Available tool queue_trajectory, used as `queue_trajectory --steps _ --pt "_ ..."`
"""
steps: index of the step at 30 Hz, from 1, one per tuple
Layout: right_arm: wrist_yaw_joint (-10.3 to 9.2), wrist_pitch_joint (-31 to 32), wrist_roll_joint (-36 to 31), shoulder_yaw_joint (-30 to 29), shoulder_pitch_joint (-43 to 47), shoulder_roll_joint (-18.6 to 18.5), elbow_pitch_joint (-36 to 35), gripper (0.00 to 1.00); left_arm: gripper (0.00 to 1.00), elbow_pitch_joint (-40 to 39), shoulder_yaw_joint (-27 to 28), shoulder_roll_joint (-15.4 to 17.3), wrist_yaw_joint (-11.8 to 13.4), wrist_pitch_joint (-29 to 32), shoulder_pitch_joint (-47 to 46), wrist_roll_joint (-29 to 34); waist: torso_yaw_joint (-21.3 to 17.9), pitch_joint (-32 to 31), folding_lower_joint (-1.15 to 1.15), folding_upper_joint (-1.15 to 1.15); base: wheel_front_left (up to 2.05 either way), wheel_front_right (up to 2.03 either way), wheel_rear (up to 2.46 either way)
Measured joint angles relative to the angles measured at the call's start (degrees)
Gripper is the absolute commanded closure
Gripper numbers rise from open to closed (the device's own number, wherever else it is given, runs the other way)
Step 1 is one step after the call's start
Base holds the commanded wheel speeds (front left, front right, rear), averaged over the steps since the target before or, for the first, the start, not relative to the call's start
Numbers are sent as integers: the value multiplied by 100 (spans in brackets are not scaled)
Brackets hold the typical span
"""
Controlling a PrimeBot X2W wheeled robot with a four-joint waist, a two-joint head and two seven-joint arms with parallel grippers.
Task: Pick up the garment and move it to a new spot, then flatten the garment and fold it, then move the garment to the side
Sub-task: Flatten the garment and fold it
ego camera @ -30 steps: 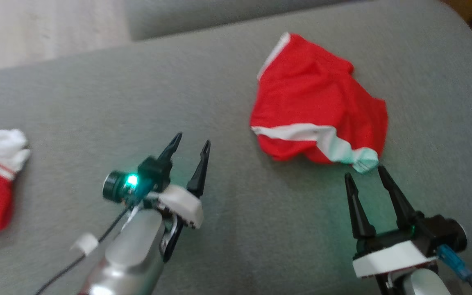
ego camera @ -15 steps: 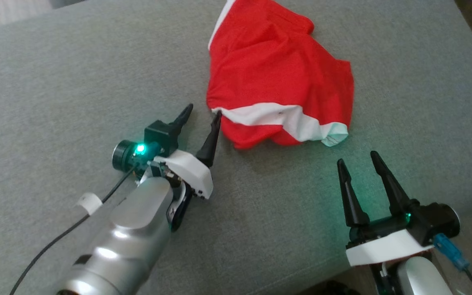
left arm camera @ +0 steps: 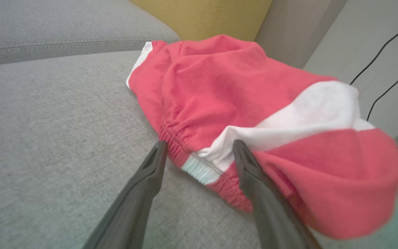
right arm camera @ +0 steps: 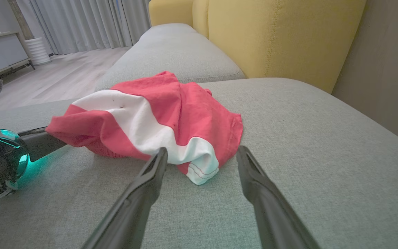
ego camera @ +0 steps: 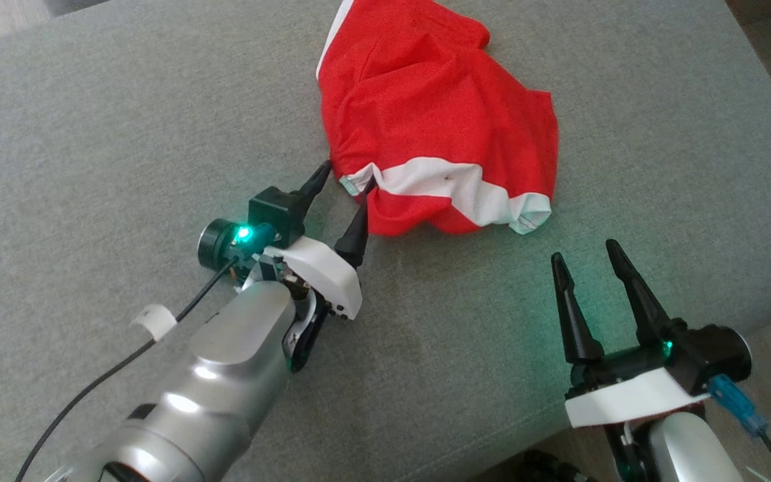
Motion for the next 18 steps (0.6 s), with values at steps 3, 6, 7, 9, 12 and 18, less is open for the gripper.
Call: queue_trajectory --steps 3,6,7,9,12,18 --pt "0 0 0 -1 0 0 1 0 0 -12 -85 0 1 0 -1 -96 -12 -18 0 0 0 0 0" --pt "-1 0 0 -19 4 0 15 0 84 -10 -208 -3 16 0 1 -208 1 -56 0 0 0 0 0" --pt "-1 0 0 -27 5 0 27 0 100 -11 -247 -3 10 0 2 -265 9 -73 0 0 0 0 0" --pt "-1 0 0 -31 7 0 34 0 100 4 -378 -1 -46 0 3 -441 30 -114 0 0 0 0 0" --pt "-1 0 1 -33 8 0 34 0 100 4 -571 -2 -125 10 3 -655 73 -181 0 0 0 0 0" --pt "-1 0 0 -74 16 0 52 0 100 -137 -744 0 46 9 -42 -571 186 -385 0 0 0 0 0"
